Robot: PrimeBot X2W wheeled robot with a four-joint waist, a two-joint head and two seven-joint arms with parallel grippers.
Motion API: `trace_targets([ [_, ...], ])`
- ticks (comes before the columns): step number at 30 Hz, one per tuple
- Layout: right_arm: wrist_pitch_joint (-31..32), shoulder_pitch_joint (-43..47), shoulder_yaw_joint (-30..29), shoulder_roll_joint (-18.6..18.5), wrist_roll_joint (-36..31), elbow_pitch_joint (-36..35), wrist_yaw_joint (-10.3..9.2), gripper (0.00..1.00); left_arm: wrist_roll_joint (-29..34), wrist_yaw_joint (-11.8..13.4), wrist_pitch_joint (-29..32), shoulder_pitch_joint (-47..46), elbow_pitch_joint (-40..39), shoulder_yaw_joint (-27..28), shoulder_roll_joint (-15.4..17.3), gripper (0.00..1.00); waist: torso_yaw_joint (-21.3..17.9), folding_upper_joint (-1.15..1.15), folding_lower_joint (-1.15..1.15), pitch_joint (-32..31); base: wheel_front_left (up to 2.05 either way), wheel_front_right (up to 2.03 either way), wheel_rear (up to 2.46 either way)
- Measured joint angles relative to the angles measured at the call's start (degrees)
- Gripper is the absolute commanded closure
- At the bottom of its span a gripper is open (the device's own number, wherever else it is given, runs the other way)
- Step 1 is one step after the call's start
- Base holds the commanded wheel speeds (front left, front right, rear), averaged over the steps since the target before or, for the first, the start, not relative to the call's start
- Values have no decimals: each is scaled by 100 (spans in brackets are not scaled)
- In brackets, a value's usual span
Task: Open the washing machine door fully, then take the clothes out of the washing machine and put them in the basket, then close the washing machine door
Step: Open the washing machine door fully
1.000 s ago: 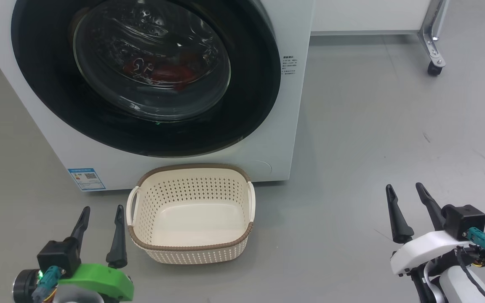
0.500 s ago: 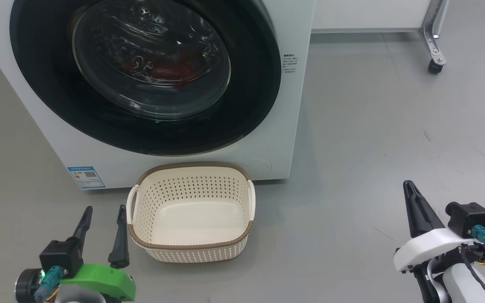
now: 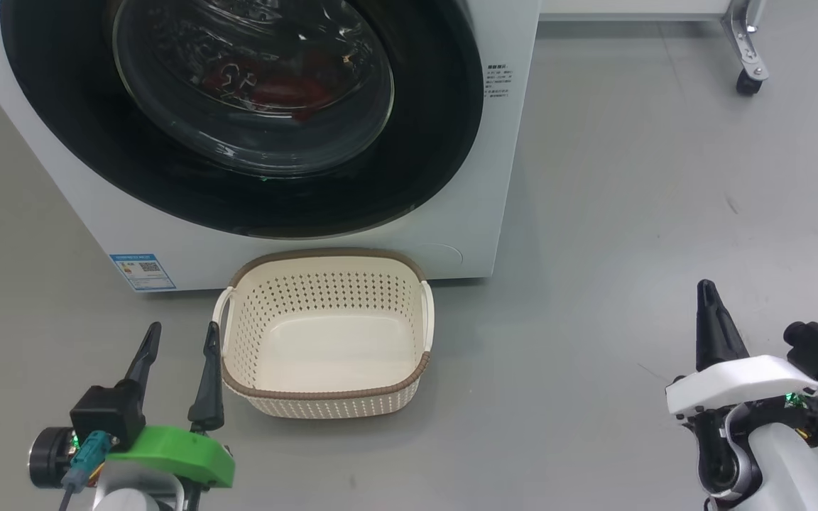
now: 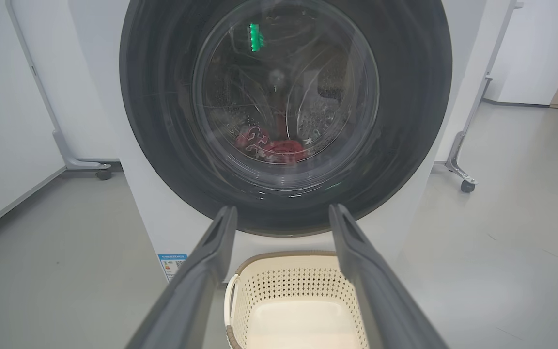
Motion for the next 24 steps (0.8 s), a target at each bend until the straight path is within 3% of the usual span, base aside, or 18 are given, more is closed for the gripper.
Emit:
trace_targets([
  [8,504,-302,-670,538,1870,37,275,100,79,-49,0,-116,-113,-8,-92,0,70,0,0,307,0,0,0],
  [17,1518,-982,-1400,566,4018,112,315,100,179,-102,-9,-383,-240,-75,-158,0,205,0,0,695,0,0,0],
  [24,2309,-1684,-1656,547,4993,142,313,100,267,-148,-9,-561,-333,-125,-208,0,341,0,0,1033,0,0,0],
])
